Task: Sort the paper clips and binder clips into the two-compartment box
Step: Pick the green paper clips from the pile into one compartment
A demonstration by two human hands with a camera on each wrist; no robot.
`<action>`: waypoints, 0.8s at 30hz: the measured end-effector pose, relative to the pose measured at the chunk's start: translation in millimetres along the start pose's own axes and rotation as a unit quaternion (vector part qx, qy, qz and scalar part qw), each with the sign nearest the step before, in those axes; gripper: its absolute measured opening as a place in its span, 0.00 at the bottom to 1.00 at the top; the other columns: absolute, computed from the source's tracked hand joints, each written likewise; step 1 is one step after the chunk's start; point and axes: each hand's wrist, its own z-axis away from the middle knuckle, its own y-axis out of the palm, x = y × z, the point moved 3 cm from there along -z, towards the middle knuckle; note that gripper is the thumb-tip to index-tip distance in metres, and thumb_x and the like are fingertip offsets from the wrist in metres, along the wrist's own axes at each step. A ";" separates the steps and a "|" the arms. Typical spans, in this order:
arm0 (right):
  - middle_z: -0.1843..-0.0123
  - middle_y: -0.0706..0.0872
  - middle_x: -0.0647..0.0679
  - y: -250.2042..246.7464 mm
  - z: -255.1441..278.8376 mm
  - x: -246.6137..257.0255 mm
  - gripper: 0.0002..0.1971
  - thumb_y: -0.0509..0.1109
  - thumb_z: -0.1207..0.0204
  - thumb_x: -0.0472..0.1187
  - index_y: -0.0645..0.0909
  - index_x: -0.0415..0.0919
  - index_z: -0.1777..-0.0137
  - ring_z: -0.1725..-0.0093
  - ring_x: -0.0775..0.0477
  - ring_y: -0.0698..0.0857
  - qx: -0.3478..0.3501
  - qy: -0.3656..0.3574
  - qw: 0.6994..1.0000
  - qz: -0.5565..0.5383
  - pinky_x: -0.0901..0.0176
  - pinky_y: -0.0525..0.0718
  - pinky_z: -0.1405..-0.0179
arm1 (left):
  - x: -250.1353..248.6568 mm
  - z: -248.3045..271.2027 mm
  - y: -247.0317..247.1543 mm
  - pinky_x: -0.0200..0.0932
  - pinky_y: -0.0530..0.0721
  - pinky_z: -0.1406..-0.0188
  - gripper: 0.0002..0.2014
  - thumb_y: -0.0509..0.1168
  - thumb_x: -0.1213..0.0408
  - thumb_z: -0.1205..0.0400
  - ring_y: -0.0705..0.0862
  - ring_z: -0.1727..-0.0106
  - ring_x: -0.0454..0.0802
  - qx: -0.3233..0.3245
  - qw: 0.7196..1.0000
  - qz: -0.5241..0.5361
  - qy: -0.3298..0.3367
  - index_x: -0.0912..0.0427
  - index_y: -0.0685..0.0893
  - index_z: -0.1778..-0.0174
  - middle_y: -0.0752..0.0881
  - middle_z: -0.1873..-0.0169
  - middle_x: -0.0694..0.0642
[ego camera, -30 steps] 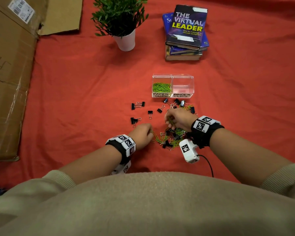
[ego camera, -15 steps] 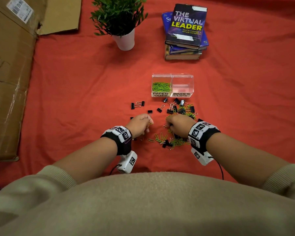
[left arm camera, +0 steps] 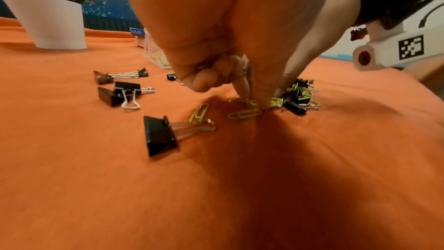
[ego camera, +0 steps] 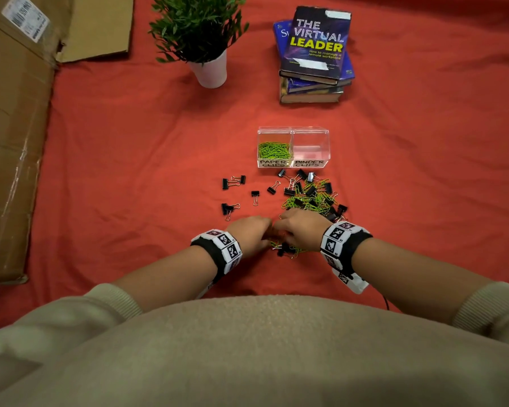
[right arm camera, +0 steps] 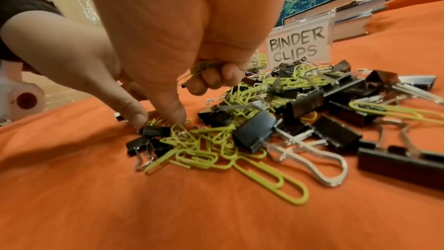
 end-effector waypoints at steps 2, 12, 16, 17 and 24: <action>0.45 0.80 0.43 2.1 -0.4 0.0 0.16 0.63 0.23 0.40 0.79 0.45 0.36 0.37 0.42 0.78 0.009 -0.001 1.000 0.009 0.52 0.78 0.56 | 1.4 -0.9 3.4 0.52 0.78 0.46 0.15 0.65 0.56 0.20 0.81 0.39 0.62 0.006 1.000 -0.021 0.001 0.60 0.76 0.42 0.82 0.42 0.61; 0.34 0.77 0.42 8.5 2.5 -1.6 0.15 0.61 0.19 0.43 0.77 0.36 0.37 0.32 0.41 0.74 0.026 0.012 0.999 0.045 0.49 0.77 0.44 | 11.9 4.0 2.9 0.52 0.82 0.46 0.08 0.64 0.60 0.22 0.82 0.43 0.61 0.028 0.999 -0.012 -0.034 0.57 0.78 0.48 0.82 0.45 0.60; 0.32 0.73 0.40 9.8 1.9 2.0 0.17 0.59 0.18 0.41 0.73 0.33 0.33 0.32 0.41 0.72 0.037 0.038 0.997 0.062 0.51 0.74 0.40 | 11.6 5.6 3.9 0.54 0.82 0.47 0.12 0.62 0.61 0.22 0.82 0.43 0.63 0.020 0.999 -0.022 -0.036 0.59 0.75 0.44 0.82 0.45 0.61; 0.32 0.73 0.40 9.6 1.6 2.6 0.16 0.59 0.18 0.41 0.73 0.33 0.34 0.33 0.41 0.72 0.040 0.045 0.997 0.057 0.51 0.74 0.40 | 10.5 5.7 4.4 0.54 0.82 0.47 0.11 0.62 0.62 0.21 0.82 0.43 0.63 0.019 0.999 -0.032 -0.034 0.60 0.75 0.44 0.82 0.45 0.62; 0.37 0.75 0.38 6.7 -5.5 5.9 0.15 0.62 0.21 0.37 0.76 0.31 0.38 0.34 0.38 0.73 0.076 0.082 0.994 0.013 0.47 0.77 0.38 | 6.9 3.4 3.0 0.54 0.80 0.45 0.13 0.60 0.62 0.18 0.82 0.39 0.63 0.039 0.996 -0.078 -0.033 0.63 0.75 0.40 0.81 0.41 0.63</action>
